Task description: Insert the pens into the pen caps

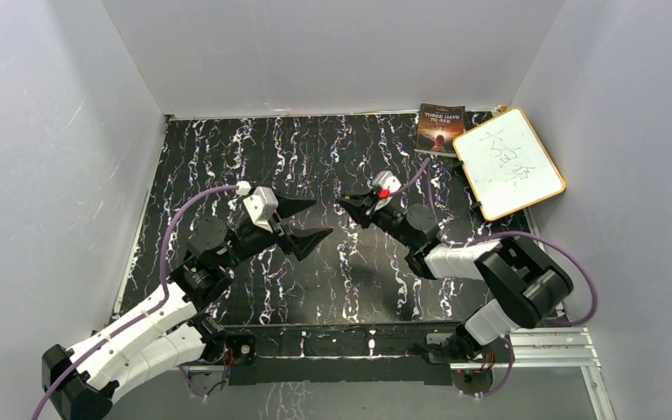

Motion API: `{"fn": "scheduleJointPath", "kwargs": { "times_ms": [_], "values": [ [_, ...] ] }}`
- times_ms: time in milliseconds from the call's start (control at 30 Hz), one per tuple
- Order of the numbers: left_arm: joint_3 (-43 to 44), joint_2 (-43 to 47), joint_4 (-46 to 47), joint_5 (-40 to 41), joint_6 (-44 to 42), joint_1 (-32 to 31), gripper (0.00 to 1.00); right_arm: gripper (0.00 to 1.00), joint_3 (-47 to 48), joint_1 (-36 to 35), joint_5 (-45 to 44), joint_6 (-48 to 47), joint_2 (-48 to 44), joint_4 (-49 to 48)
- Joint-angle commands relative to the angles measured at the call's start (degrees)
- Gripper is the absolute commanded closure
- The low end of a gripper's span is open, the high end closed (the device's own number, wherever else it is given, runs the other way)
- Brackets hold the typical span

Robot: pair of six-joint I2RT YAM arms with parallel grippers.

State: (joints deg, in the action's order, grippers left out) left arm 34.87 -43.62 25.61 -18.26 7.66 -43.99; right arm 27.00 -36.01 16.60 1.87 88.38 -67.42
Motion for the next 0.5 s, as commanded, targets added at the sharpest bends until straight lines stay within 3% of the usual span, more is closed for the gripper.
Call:
{"fn": "scheduleJointPath", "kwargs": {
  "times_ms": [0,67,267,367,467],
  "values": [
    [0.42,-0.5,1.73,0.26,-0.45,0.13,0.27,1.0,5.08,-0.35,0.02,-4.77,-6.16,2.96],
    [0.57,-0.9,1.99,0.09,-0.41,0.14,0.27,1.0,4.77,-0.37,-0.4,-5.79,-5.53,4.31],
    [0.54,-1.06,2.15,-0.1,-0.08,0.13,0.27,1.0,-1.77,-0.29,-1.5,-3.14,3.31,-3.72],
    [0.45,-0.71,2.02,-0.13,0.07,0.12,0.27,1.0,-5.68,-0.12,-1.87,-0.49,12.76,-13.48],
    [0.72,-0.42,1.34,0.1,-0.22,0.17,0.27,1.0,-6.52,-0.05,-1.43,0.82,13.76,-15.17]
  ]
}}
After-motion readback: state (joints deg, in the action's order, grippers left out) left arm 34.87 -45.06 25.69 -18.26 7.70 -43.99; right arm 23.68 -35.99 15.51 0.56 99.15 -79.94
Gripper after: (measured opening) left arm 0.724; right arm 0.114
